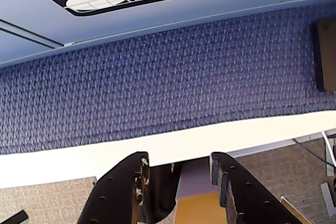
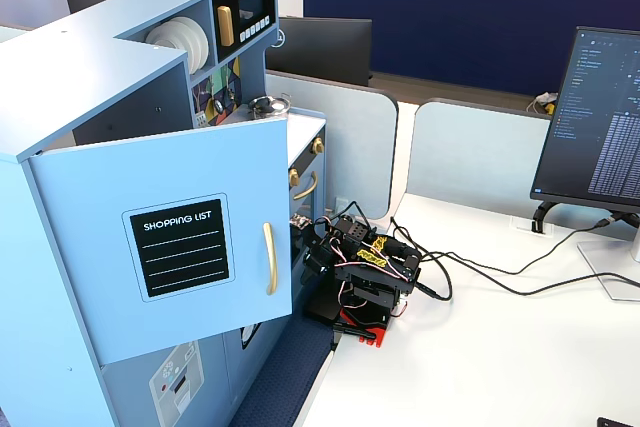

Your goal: Close the left cabinet door

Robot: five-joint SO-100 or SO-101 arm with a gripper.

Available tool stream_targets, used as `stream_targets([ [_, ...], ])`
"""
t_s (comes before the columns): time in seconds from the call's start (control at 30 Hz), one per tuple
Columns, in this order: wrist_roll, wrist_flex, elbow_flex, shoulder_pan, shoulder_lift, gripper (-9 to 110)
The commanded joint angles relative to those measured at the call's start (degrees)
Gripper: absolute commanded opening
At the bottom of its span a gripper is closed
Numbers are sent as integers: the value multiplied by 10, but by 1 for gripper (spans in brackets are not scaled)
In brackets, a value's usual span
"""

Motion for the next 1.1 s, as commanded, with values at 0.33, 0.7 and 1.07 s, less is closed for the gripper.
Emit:
stream_targets([
  [0.33,-12,101,7,4,-3,0],
  [0.7,34,-119,-124,-517,-42,0],
  [1.07,-192,-635,-267,-1014,-272,0],
])
